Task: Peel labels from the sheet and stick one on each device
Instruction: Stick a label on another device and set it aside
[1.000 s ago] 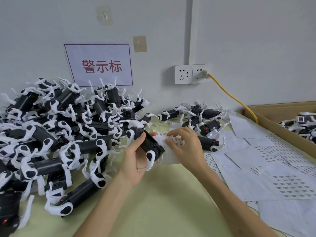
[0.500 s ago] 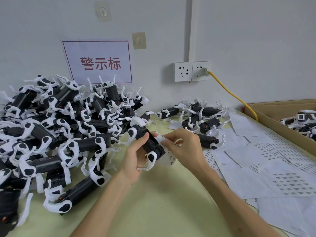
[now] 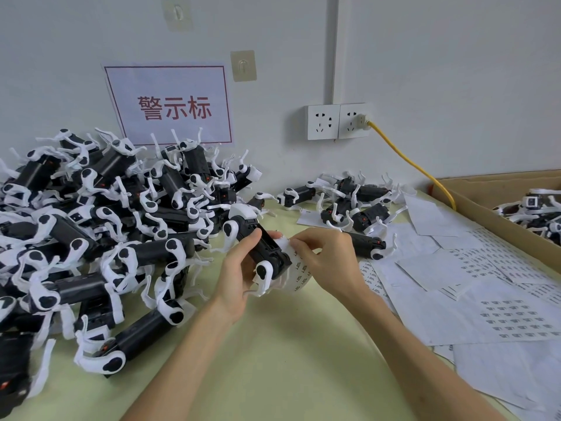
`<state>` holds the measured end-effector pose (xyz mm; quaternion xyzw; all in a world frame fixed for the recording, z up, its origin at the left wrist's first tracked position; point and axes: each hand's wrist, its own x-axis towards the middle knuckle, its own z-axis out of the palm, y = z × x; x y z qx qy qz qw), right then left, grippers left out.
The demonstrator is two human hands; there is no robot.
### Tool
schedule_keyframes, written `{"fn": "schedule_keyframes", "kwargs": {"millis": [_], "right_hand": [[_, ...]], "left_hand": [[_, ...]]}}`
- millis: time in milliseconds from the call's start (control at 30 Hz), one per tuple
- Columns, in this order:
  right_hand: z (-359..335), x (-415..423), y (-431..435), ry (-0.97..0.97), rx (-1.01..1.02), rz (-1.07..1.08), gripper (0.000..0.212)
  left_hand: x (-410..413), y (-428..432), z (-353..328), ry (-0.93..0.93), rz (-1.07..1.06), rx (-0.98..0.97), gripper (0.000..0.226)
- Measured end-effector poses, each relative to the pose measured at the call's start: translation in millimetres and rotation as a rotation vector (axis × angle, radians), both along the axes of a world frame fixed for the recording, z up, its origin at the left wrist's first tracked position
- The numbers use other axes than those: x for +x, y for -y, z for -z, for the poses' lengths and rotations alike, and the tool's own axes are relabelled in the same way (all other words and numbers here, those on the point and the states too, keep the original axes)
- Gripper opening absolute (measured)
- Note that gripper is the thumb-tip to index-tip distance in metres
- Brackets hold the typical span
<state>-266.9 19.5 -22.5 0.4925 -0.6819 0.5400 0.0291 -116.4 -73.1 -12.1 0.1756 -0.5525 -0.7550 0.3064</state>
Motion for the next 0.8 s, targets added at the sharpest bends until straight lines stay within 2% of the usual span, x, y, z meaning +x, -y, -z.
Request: {"fn": "schedule_keyframes", "kwargs": {"millis": [433, 800], "right_hand": [[0.0, -3.9, 0.0, 0.007, 0.014, 0.01, 0.015], [-4.5, -3.9, -0.2, 0.074, -0.006, -0.025, 0.016]], "left_hand": [[-1.6, -3.4, -1.2, 0.031, -0.037, -0.014, 0.04], [-1.1, -1.2, -0.2, -0.071, -0.046, 0.044, 0.036]]}}
